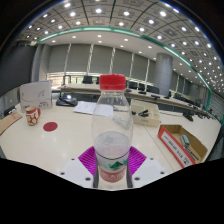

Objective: Pour water

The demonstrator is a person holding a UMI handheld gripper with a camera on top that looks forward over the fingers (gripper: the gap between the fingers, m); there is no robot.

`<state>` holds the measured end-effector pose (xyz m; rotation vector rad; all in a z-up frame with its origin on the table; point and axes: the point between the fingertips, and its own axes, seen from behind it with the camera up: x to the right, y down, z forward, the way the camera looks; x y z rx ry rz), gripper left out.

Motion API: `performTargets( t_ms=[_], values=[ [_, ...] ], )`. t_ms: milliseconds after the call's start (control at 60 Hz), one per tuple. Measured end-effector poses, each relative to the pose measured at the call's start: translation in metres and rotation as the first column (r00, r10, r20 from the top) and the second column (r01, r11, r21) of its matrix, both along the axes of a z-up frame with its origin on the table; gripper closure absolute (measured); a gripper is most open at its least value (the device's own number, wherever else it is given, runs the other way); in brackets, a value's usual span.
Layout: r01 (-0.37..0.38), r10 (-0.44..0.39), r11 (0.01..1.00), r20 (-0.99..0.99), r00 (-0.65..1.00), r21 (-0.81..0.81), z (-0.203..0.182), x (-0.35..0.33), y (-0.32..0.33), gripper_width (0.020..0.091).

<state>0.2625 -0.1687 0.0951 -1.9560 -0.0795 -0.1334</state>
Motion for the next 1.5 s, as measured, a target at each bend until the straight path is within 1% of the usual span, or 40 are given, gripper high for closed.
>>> performTargets(
  t_ms=[133,250,317,350,433,500,567,700,750,817,883,933,1067,1117,1167,1217,1267,1317,1350,1433,1500],
  values=[
    [0.004,-0.008,1.000,0.161,0.987,0.025,0.042,-0.031,0.031,0.0725],
    [-0.007,-0.016,0.998,0.356,0.934,0.062,0.088,-0.074,0.067,0.0725],
    [-0.015,-0.022,0.997,0.494,0.869,0.071,0.110,-0.107,0.089,0.0726],
    [-0.032,-0.015,0.997,0.560,0.828,0.075,0.123,-0.123,0.102,0.0725],
    [-0.080,-0.003,0.994,0.736,0.677,0.078,0.141,-0.172,0.133,0.0727],
    [-0.120,0.020,0.991,0.845,0.534,0.053,0.144,-0.207,0.158,0.0727],
    [-0.158,0.047,0.987,0.918,0.394,0.017,0.138,-0.241,0.177,0.0725],
    [-0.228,0.083,0.971,0.994,0.066,-0.066,0.122,-0.295,0.202,0.0728],
    [-0.240,0.086,0.966,0.994,-0.061,-0.098,0.112,-0.309,0.212,0.0727],
    [-0.247,0.091,0.959,0.978,-0.187,-0.137,0.102,-0.322,0.220,0.0727],
    [-0.243,0.101,0.955,0.958,-0.269,-0.169,0.093,-0.326,0.226,0.0727],
    [-0.234,0.109,0.955,0.949,-0.297,-0.183,0.089,-0.331,0.229,0.0728],
    [-0.235,0.123,0.953,0.955,-0.269,-0.189,0.088,-0.332,0.232,0.0724],
    [-0.244,0.133,0.951,0.965,-0.226,-0.189,0.088,-0.334,0.232,0.0727],
    [-0.252,0.143,0.951,0.978,-0.150,-0.177,0.092,-0.332,0.231,0.0726],
    [-0.256,0.153,0.954,0.988,-0.031,-0.155,0.096,-0.329,0.229,0.0725],
    [-0.259,0.162,0.958,0.978,0.132,-0.123,0.101,-0.326,0.223,0.0724],
    [-0.268,0.182,0.958,0.933,0.309,-0.099,0.102,-0.328,0.217,0.0724],
    [-0.267,0.182,0.961,0.892,0.413,-0.073,0.104,-0.329,0.213,0.0724],
    [-0.301,0.224,0.953,0.730,0.646,-0.026,0.104,-0.343,0.202,0.0725],
    [-0.339,0.283,0.941,0.521,0.805,0.014,0.104,-0.358,0.193,0.0724]
  ],
)
